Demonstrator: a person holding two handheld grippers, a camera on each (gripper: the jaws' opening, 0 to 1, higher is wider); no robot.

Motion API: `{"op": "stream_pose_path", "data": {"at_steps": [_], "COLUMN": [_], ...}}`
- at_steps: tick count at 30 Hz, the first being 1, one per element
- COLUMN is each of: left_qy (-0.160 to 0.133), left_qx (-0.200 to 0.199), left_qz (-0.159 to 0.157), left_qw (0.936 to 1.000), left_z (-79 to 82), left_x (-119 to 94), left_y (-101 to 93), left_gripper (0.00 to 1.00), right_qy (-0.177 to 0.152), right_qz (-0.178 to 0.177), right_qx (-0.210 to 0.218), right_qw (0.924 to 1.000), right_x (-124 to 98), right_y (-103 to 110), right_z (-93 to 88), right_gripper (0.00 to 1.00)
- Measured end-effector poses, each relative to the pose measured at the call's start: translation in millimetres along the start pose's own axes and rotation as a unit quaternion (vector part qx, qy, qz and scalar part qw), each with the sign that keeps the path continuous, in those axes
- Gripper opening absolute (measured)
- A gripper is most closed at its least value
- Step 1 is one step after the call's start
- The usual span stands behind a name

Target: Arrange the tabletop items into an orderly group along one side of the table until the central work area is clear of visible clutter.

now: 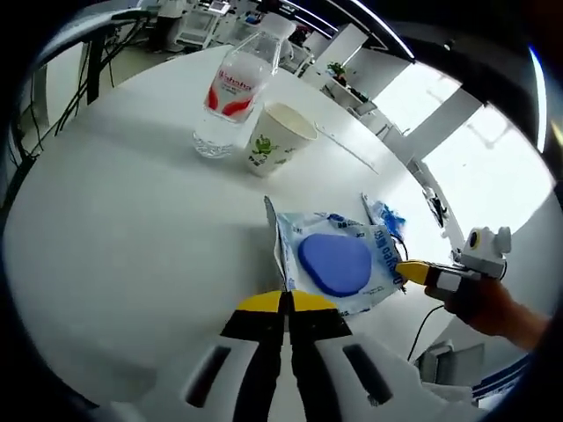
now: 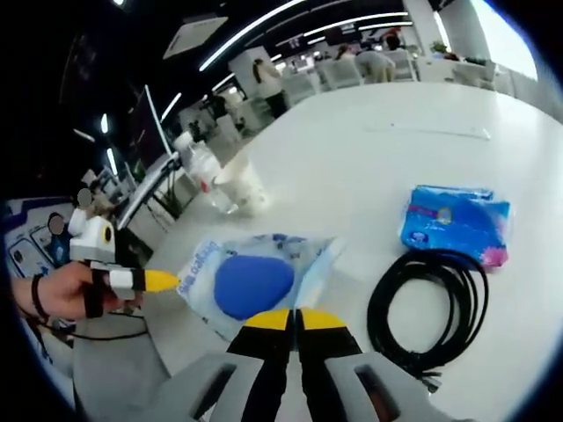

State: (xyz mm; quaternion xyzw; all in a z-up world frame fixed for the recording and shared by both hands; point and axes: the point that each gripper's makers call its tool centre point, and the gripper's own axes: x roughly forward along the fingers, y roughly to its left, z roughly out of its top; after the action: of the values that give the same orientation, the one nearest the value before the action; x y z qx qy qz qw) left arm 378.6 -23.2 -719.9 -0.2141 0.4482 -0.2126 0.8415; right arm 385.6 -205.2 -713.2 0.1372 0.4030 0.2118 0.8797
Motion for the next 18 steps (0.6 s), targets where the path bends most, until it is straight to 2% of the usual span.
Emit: {"op": "stream_pose_path", "data": {"at_steps": [10, 18], "left_qy": [-0.008, -0.013], "left_qx": [-0.026, -0.051], "left_qz": [-0.002, -0.003], "left_qw": [0.9996, 0.9986], "left_z": [5.8, 7.9], "left_x": [14, 24], "left_y": [-10.7, -16.8], "left_gripper": [0.00, 0.00], "right_qy": [-0.010, -0.005], "right_qz": [0.009, 0.015], "right_qx": [-0.018, -0.041], "right_qw": [0.9997, 0.9990], "right_x": [3, 13], "right_y": [-9, -21], "right_z": [27.8, 48.1], "right_gripper": [0.00, 0.00]}}
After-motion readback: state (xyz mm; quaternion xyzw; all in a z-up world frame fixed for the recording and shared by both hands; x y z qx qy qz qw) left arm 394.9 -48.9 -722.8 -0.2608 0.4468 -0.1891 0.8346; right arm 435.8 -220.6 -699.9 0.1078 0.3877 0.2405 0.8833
